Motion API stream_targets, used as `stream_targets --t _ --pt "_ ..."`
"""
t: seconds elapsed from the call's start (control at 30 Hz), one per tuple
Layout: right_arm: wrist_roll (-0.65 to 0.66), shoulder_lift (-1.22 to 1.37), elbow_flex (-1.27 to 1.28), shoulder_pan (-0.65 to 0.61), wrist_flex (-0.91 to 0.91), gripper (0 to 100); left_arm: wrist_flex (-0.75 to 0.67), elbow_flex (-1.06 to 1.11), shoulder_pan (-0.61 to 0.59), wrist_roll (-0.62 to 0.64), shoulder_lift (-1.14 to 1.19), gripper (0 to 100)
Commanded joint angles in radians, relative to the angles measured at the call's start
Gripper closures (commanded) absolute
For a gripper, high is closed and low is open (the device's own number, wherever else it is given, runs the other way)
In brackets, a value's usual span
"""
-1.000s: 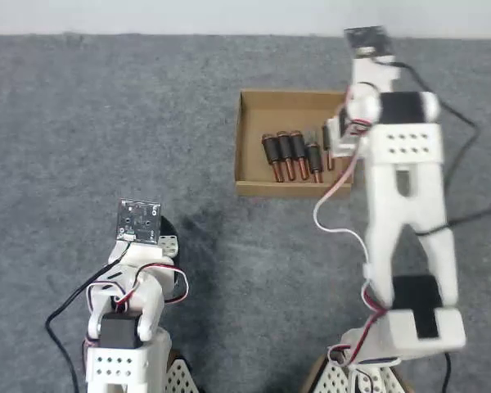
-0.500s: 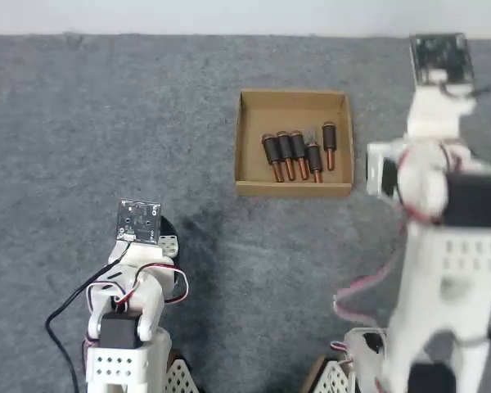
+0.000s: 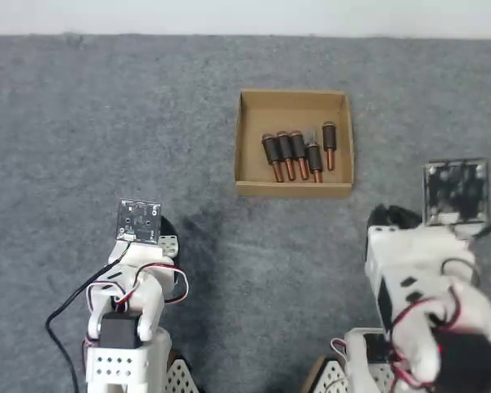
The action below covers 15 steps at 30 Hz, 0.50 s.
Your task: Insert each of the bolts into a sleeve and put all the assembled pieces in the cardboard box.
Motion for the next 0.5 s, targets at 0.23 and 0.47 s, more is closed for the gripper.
stream_targets --t 0.23,0.47 --pt "0.018 -0.455 0.595 0.015 -0.303 99.2 0.006 -0.015 -0.006 -0.008 -0.015 98" --pt "0.017 -0.57 0.861 0.015 -0.386 99.2 0.008 -0.015 -0.006 -0.008 -0.015 98"
